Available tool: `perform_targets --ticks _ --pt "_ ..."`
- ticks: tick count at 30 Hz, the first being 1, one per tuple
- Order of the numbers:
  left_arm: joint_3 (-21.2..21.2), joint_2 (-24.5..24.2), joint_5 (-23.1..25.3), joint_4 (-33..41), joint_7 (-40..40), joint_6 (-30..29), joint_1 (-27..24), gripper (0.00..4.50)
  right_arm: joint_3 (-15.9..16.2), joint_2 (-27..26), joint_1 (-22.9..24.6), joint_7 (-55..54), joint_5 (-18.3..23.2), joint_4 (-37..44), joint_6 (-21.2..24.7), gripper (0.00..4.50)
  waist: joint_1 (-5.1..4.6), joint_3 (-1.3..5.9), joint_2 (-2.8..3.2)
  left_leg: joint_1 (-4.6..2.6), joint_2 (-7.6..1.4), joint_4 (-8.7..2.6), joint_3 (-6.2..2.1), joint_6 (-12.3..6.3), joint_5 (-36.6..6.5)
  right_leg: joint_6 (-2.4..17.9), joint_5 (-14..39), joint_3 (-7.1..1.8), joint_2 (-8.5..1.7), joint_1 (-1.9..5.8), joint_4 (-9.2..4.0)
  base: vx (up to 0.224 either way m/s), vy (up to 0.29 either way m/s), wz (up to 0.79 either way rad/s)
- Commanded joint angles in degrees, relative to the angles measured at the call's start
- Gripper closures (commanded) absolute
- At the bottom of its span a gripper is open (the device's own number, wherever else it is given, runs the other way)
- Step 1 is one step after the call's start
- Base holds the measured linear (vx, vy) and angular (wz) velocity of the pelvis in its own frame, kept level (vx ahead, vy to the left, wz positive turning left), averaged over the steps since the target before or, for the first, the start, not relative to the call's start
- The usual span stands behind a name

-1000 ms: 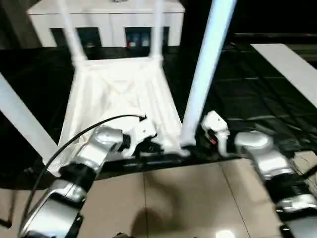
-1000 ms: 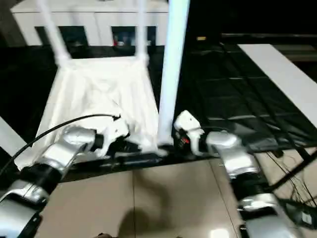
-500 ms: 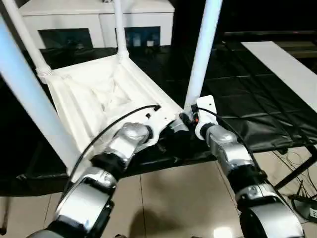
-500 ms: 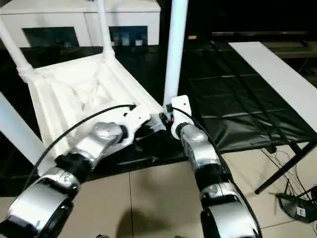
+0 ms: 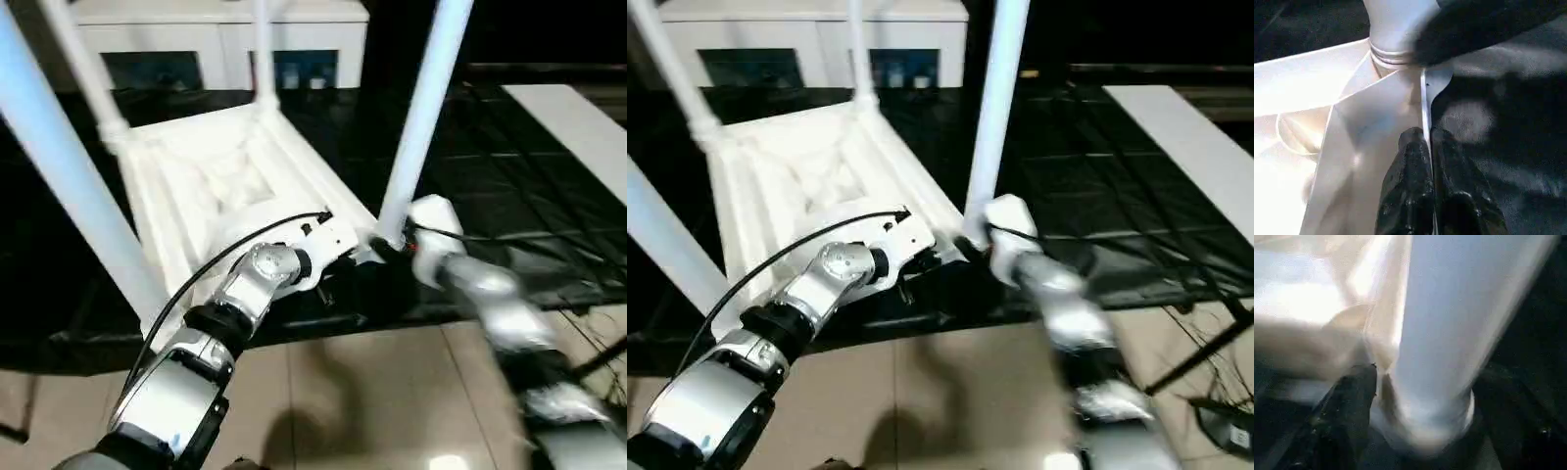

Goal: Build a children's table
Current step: Rotate leg to tighten

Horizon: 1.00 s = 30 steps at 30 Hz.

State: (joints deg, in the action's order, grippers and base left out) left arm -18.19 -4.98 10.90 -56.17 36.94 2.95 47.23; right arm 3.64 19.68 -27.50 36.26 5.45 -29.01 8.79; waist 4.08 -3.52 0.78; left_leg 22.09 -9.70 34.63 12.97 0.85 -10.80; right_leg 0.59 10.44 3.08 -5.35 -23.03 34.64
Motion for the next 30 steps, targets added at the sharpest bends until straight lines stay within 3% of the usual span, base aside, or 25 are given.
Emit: perform_targets --ticks 1,3,4,5,7,8,17,20,21,23,24,26,27,28,30 --pt "0.8 -0.4 -0.5 0.0 -0.7 4.6 0.4 4.5 1.2 2.7 2.1 7.4 1.7 4.2 -0.3 1.24 -0.05 3.99 -1.2 -1.18 -3.78 -4.3 -2.55 -4.47 -12.3 11.3 10.3 -2.48 -3.88 2.78 -4.44 0.0 0.0 0.0" --pt "0.8 -0.6 0.0 -0.5 -2.3 5.7 0.7 4.5 1.4 4.2 3.4 9.4 2.2 5.7 -0.5 1.24 -0.43 4.0 -1.37 -0.85 -3.62 -4.18 -2.63 -4.84 -12.0 11.4 12.0 -2.32 -3.98 2.79 -4.54 0.0 0.0 0.0" --pt "1.0 -0.7 0.1 -0.9 -3.3 6.5 1.0 4.5 1.2 4.8 4.2 10.2 2.8 6.7 -0.4 1.24 -0.75 3.99 -0.77 -0.9 -3.59 -4.19 -2.68 -4.8 -12.8 11.3 13.5 -2.23 -3.85 2.64 -4.88 0.0 0.0 0.0" --pt "1.1 -0.8 0.1 -1.0 -3.6 6.8 1.1 4.5 1.2 5.0 4.4 10.5 3.0 7.1 -0.3 1.24 -0.83 4.03 -0.94 -1.03 -3.58 -4.08 -2.68 -4.76 -13.1 11.5 14.3 -2.22 -3.88 2.53 -4.98 0.0 0.0 0.0" --pt "1.8 -0.8 -0.8 -1.4 -2.3 7.1 1.5 3.95 0.9 5.6 5.1 11.2 3.9 8.6 0.2 1.22 -0.8 4.07 -0.93 -1.09 -3.57 -3.98 -2.65 -4.92 -12.7 11.8 15.1 -2.22 -3.91 2.42 -5.05 0.0 0.0 0.0" --pt "2.7 -0.9 -2.3 -0.8 0.7 5.8 1.4 3.95 0.8 5.9 5.7 12.4 4.7 10.3 0.8 1.22 -0.79 4.01 -0.58 -1.18 -3.65 -4.04 -2.66 -4.87 -12.5 12.1 15.1 -2.19 -3.87 2.28 -5.09 0.0 0.0 0.0" --pt "6.8 -2.4 -9.0 8.1 6.2 1.8 -2.6 3.32 1.7 3.5 4.9 12.2 5.1 13.5 2.7 1.22 -0.49 4.46 -0.42 -0.88 -4.04 -3.83 -2.56 -6.83 -7.4 16.5 3.5 -2.02 -3.97 2.61 -3.35 0.0 0.0 0.0" --pt "7.7 -4.0 -11.9 15.8 10.2 -3.3 -6.3 3.1 2.4 2.2 3.5 10.8 4.6 12.7 3.2 1.22 -0.57 4.32 -0.58 -1.14 -3.97 -3.82 -2.33 -6.65 -7.8 16.3 5.1 -2.09 -3.88 2.38 -3.53 0.0 0.0 0.0" --pt "7.5 -4.9 -12.8 19.4 12.1 -5.6 -8.0 3.1 2.7 1.8 2.9 10.0 3.8 11.8 2.8 1.22 -0.48 4.38 -0.44 -1.17 -4.3 -3.98 -2.53 -6.13 -7.7 16.5 5.6 -2.08 -4.22 2.56 -3.28 0.0 0.0 0.0" --pt "6.0 -8.2 -15.2 30.0 17.2 -12.1 -13.9 2.72 3.1 0.6 0.2 7.3 1.6 7.5 0.9 1.22 -1.16 4.06 -0.17 -1.07 -4.19 -4.27 -2.37 -4.69 -9.1 15.8 8.6 -2.09 -3.71 2.14 -3.71 0.0 0.0 0.0" --pt "6.0 -8.2 -15.2 30.0 17.2 -12.1 -13.9 2.69 3.1 0.6 0.2 7.3 1.6 7.5 0.9 1.22 -0.97 4.22 -0.01 -1.53 -4.34 -4.16 -2.39 -3.93 -9.4 15.8 8.8 -2.11 -3.88 2.02 -3.6 0.0 0.0 0.0" --pt "5.3 -10.7 -17.9 37.6 19.7 -16.8 -18.5 2.63 2.6 -0.6 -2.6 5.0 0.7 3.7 -0.1 1.22 -1.01 3.97 -0.15 -1.73 -4.19 -4.38 -2.17 -2.49 -10.9 14.7 10.9 -2.28 -3.52 1.73 -3.99 0.0 0.0 0.0" --pt "5.1 -11.8 -19.3 40.9 20.6 -18.9 -20.7 2.63 2.1 -1.3 -4.3 3.5 0.3 1.3 -0.9 1.22 -0.97 4.17 0.11 -1.81 -4.5 -4.35 -2.41 -1.74 -10.9 15.2 10.3 -2.29 -3.94 1.83 -3.44 0.0 0.0 0.0" --pt "5.0 -12.8 -20.6 43.4 21.2 -20.5 -22.4 2.47 1.7 -1.9 -6.0 1.9 -0.3 -1.2 -2.1 1.22 -1.34 3.81 -0.11 -1.26 -4.23 -4.66 -2.39 -1.35 -11.3 14.7 11.6 -2.22 -3.63 1.9 -3.57 0.0 0.0 0.0" --pt "5.1 -13.3 -21.1 45.4 21.4 -22.0 -23.5 2.23 1.6 -2.2 -7.0 1.1 -0.4 -2.7 -2.6 1.22 -1.42 3.75 0.06 -1.87 -4.09 -4.64 -2.15 -0.18 -13.2 14.1 13.3 -2.38 -3.45 1.52 -3.97 0.0 0.0 0.0"
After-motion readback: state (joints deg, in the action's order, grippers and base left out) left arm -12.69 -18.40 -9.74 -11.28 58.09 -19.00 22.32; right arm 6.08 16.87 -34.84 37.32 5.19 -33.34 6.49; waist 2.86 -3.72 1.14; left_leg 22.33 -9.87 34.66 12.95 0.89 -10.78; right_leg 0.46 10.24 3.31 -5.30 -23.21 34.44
